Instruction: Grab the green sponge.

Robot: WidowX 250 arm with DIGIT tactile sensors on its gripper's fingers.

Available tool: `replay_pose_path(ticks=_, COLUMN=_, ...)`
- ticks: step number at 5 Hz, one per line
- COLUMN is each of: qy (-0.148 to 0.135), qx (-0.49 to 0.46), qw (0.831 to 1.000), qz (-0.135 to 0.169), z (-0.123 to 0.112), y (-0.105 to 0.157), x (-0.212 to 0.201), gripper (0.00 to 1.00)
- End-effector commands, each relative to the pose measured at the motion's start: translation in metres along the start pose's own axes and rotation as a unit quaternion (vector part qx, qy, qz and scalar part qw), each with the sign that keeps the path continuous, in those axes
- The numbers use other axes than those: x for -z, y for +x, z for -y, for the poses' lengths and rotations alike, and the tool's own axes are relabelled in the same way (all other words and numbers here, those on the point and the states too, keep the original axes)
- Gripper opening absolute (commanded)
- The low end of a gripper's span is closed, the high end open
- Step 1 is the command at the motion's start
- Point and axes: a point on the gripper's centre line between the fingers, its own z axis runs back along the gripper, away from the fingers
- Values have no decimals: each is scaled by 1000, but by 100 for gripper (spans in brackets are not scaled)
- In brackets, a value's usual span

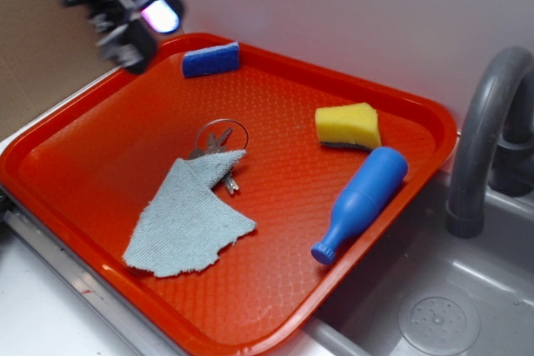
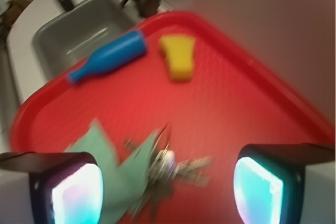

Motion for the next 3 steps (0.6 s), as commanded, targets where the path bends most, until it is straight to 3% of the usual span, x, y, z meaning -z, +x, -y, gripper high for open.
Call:
replay_pose_path(ticks=1, qy=-33, qx=38, qw=999, qz=14, z=4, y=64, x=47, gripper=100)
replay_pose_path(ticks=3, qy=-56, qx=66, qw=995, qz=-42, z=8, y=76, x=104, gripper=100)
